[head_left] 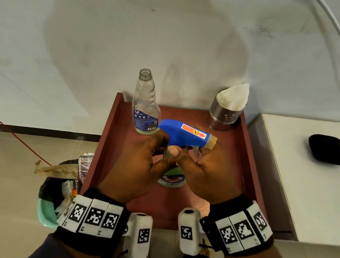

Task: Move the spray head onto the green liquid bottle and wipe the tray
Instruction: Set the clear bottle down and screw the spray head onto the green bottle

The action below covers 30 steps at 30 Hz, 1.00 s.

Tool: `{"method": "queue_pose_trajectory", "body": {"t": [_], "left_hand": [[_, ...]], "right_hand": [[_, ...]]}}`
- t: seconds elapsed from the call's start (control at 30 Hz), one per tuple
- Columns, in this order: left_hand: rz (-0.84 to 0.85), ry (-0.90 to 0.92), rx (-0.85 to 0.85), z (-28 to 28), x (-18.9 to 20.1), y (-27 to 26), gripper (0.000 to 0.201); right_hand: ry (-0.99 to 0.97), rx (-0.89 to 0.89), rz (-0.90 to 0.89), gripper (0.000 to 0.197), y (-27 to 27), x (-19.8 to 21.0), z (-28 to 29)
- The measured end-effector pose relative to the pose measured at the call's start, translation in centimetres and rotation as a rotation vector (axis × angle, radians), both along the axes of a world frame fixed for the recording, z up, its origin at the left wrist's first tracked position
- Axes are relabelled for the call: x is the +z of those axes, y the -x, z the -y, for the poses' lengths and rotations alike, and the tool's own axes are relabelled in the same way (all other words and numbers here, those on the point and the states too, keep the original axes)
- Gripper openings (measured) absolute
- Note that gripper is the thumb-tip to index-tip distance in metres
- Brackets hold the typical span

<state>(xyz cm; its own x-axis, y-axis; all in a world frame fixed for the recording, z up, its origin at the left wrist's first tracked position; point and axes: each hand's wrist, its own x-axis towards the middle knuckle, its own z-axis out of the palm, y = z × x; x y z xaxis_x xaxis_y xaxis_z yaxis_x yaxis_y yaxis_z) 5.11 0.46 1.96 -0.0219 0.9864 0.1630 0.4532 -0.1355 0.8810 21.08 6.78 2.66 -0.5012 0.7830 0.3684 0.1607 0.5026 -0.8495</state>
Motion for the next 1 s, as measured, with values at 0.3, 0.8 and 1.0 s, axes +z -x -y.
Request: {"method": "queue_pose_trajectory", "body": {"t": [0.3, 0.8, 1.0], "left_hand": [[-0.027, 0.008, 0.008, 0.0, 0.24, -0.05, 0.029], [-0.058, -0.02, 0.097, -0.05, 0.12, -0.9, 0.028], [-0.076, -0.012, 0.095, -0.11, 0.01, -0.89, 0.04]], "right_hand": [[0.095, 0.024, -0.055, 0.039, 0.05, -0.09, 0.0], [-0.045, -0.076, 0.017, 0.031, 0.16, -0.04, 0.16], [-0.05, -0.095, 0.022, 0.029, 0.33, -0.18, 0.22]]}}
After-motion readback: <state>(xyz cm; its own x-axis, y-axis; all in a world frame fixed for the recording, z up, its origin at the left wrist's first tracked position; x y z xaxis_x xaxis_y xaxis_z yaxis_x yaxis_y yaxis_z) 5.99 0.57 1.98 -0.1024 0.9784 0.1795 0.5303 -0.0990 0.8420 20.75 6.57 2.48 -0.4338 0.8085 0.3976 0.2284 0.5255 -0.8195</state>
